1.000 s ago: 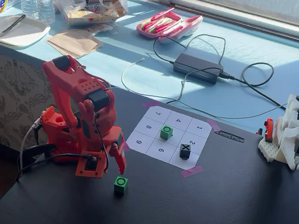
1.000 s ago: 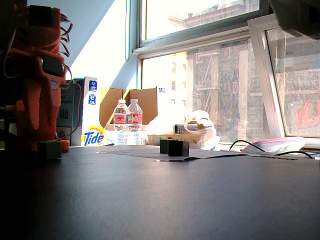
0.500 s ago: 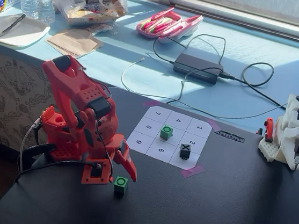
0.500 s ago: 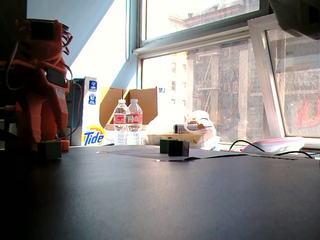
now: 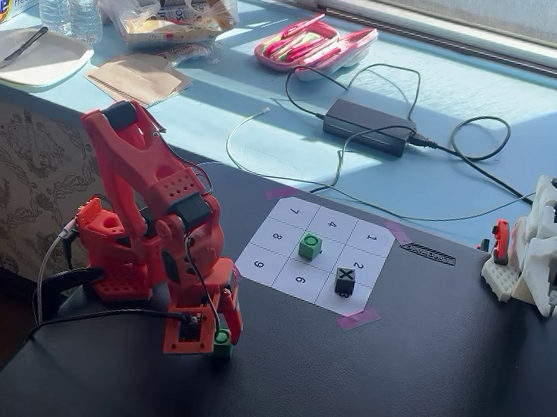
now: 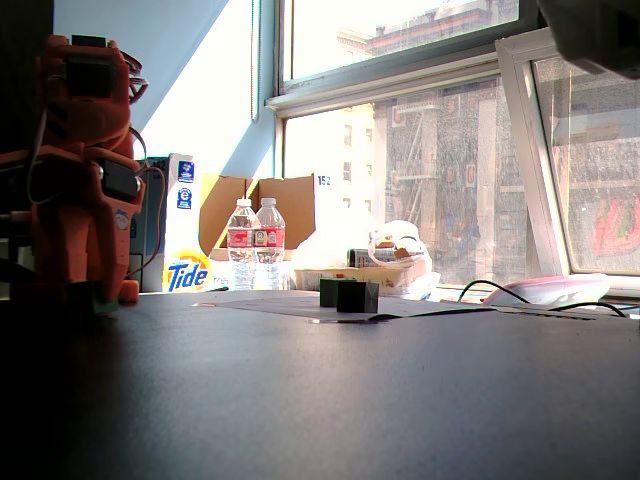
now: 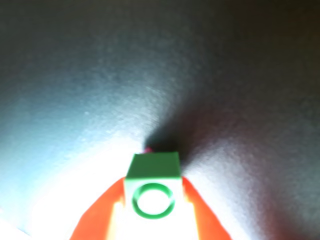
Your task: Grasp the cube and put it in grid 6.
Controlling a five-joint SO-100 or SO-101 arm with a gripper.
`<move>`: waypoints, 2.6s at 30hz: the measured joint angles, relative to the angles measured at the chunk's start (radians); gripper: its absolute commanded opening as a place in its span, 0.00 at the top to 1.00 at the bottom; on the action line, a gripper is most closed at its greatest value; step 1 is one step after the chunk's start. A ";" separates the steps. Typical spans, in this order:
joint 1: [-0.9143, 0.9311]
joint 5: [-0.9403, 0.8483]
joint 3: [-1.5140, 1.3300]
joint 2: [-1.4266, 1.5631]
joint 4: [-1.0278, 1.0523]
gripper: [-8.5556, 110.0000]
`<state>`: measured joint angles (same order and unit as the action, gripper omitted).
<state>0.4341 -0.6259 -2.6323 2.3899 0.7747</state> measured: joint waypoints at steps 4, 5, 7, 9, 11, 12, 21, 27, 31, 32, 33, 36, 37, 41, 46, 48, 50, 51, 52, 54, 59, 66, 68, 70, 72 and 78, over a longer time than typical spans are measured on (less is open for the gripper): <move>-0.003 0.000 0.000 0.023 0.000 0.93; -0.008 0.006 0.000 0.034 0.000 0.93; -0.017 0.014 0.000 0.060 0.005 0.93; -0.038 0.029 0.006 0.091 0.023 0.93; -0.077 0.049 0.040 0.124 0.052 0.93; -0.106 0.058 0.061 0.141 0.072 0.93; -0.446 0.153 0.172 0.268 0.149 0.93; -0.709 0.155 0.178 0.189 0.193 0.93; -0.813 0.155 0.212 0.101 0.202 0.93; -0.822 0.155 0.221 0.074 0.202 0.93; -0.831 0.155 0.233 0.044 0.202 0.93; -0.841 0.155 0.270 -0.051 0.179 0.92; -0.841 0.155 0.281 -0.081 0.163 0.92; -0.841 0.149 0.311 -0.189 0.080 0.92; -0.834 0.130 0.371 -0.307 0.005 0.92; -0.827 0.132 0.410 -0.354 0.008 0.92; -0.827 0.132 0.428 -0.397 0.009 0.92; -0.828 0.132 0.430 -0.419 0.009 0.92; -0.828 0.135 0.431 -0.442 0.009 0.92; -0.828 0.137 0.431 -0.477 -0.002 0.93; -0.828 0.137 0.431 -0.492 -0.009 0.92; -0.828 0.130 0.431 -0.489 0.002 0.74; -0.828 0.124 0.431 -0.480 0.014 0.72; -0.828 0.114 0.431 -0.479 0.023 0.70; -0.828 0.109 0.431 -0.479 0.026 0.68; -0.816 0.107 0.431 -0.433 0.026 0.65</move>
<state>-0.3820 -0.5185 -2.2013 1.9574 0.8007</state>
